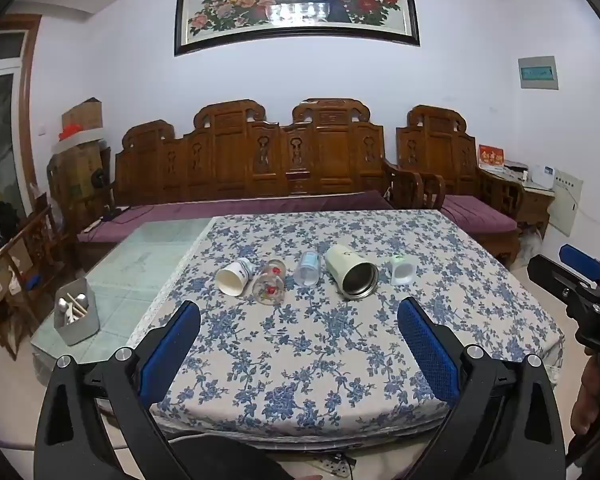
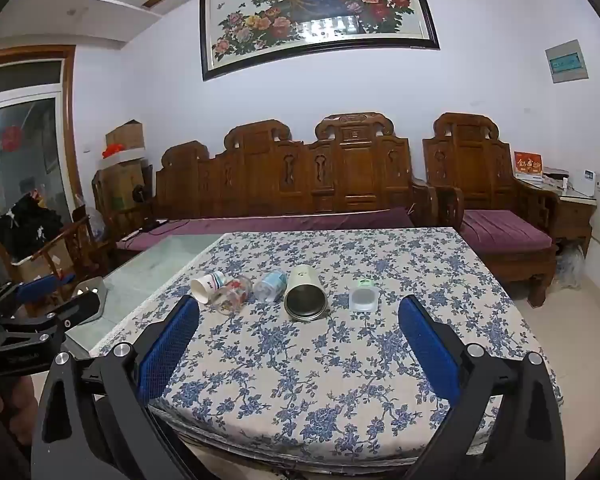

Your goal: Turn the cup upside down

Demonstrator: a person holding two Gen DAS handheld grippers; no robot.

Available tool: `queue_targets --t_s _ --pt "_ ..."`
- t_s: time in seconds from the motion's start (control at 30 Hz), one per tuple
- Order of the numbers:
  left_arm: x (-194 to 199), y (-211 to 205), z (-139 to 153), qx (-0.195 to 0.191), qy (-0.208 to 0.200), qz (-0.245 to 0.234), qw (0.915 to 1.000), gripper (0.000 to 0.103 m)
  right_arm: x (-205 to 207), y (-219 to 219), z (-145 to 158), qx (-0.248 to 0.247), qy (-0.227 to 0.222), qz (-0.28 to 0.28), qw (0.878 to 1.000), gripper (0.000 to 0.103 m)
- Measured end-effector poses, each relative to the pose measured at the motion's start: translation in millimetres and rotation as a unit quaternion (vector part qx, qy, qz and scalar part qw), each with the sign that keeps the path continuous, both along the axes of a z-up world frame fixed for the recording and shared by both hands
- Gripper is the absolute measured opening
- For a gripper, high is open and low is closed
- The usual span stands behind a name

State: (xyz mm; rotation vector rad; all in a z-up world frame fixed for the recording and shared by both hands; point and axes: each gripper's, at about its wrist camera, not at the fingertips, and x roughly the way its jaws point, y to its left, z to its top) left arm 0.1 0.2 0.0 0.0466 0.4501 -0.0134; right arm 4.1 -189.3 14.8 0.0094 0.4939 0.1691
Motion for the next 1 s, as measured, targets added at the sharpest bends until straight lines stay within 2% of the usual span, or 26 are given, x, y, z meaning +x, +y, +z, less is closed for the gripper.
queue_targets --t_s 1.0 --pt "-7.3 -0.8 8.2 -0.017 -0.018 -0.012 0.9996 0.095 -1.5 -2.3 -1.9 0.001 0.001 0.0 1.0 0.1"
